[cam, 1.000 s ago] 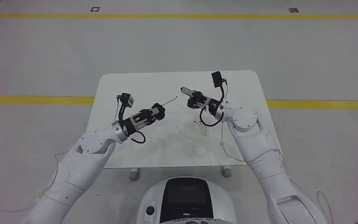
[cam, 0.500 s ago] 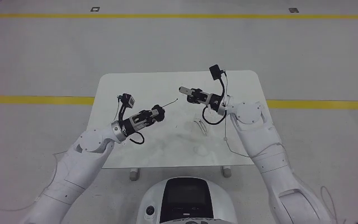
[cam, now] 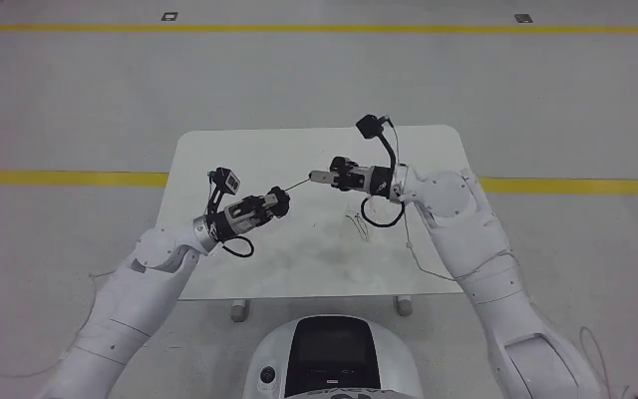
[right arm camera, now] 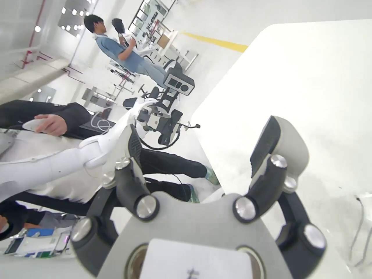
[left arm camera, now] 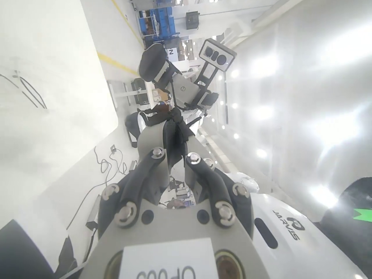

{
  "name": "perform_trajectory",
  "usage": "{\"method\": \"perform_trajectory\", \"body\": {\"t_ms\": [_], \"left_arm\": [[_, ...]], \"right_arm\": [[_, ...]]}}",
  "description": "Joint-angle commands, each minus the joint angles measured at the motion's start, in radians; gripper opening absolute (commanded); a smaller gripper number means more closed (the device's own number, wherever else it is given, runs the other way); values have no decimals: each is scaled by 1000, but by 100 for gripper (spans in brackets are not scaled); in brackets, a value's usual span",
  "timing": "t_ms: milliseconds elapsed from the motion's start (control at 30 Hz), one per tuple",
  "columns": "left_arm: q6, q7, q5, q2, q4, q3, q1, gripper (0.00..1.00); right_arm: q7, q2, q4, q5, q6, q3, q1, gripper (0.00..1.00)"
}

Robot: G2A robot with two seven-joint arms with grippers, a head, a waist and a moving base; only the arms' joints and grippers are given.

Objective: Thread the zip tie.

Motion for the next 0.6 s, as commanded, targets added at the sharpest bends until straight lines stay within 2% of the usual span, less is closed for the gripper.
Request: {"method": "perform_trajectory", "body": {"t_ms": [0,133,200,433,533,567], "left_arm": [[4,-16,-11,0,8,-5,0,0],[12,-54,-35,0,19,-9,-3,0],[2,-59,-10,1,25,-13,-9,0],[2,-59,-10,1,25,-13,-9,0],[20,-40,-16,-2,21,-9,-9,0],[26,-47,-31,-2,21,-10,-10,0]], "right_arm": [[-1,11,-9,-24,0,-25,16,100],[-43,29,-21,-76,0,-82,43,100],[-43,29,-21,-76,0,-82,43,100],[-43,29,-21,-76,0,-82,43,100],[-76,35,-50,-116,0,-84,30,100],[-83,39,-62,-82,0,-84,21,100]]}}
